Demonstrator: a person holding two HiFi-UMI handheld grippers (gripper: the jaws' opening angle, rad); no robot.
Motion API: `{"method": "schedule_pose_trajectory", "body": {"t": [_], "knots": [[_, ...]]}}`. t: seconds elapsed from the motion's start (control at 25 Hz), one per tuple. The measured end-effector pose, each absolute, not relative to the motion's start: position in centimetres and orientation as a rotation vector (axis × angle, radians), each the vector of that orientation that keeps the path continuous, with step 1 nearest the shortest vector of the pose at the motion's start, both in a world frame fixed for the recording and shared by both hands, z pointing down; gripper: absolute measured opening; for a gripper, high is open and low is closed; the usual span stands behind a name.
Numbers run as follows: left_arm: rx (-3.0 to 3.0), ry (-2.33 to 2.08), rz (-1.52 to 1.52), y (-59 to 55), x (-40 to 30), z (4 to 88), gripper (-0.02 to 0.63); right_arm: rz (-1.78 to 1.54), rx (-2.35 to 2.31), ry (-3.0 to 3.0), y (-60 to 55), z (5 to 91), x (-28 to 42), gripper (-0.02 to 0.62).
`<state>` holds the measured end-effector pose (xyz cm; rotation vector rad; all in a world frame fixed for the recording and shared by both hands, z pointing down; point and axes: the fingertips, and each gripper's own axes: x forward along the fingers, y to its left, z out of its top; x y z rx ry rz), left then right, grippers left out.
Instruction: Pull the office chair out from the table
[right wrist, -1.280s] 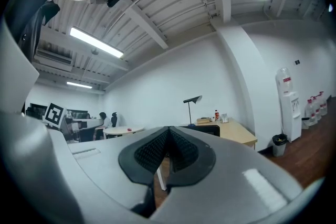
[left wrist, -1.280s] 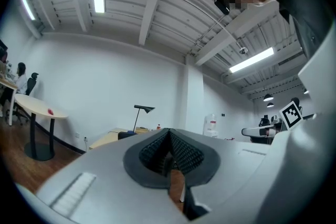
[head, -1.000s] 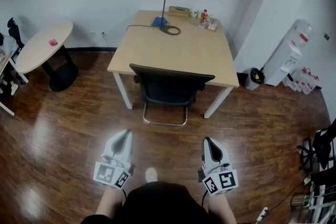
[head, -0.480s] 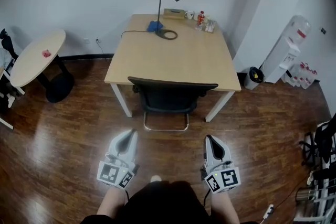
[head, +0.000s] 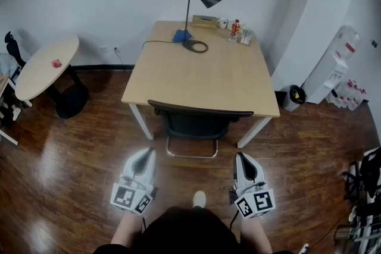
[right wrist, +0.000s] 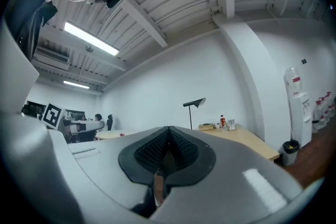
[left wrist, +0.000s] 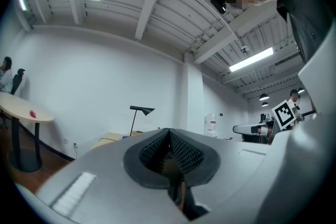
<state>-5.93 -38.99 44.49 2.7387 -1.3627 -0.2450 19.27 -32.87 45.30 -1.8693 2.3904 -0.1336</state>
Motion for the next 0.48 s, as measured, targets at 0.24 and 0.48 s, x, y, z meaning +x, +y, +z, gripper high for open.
{"method": "schedule_pose_trajectory", "body": {"t": [0.24,0.48], "knots": [[2.733,-1.387,-0.239,-41.9,-4.4,44.2,0.003,-0.102,-1.816,2.422,-37.1,44.7,20.7,0.014],[2.762,-1.387,-0.223,-44.5,-1.6,43.9,0.002,-0.077,-1.788,2.44,-40.2,44.4,23.1,0.014]]}}
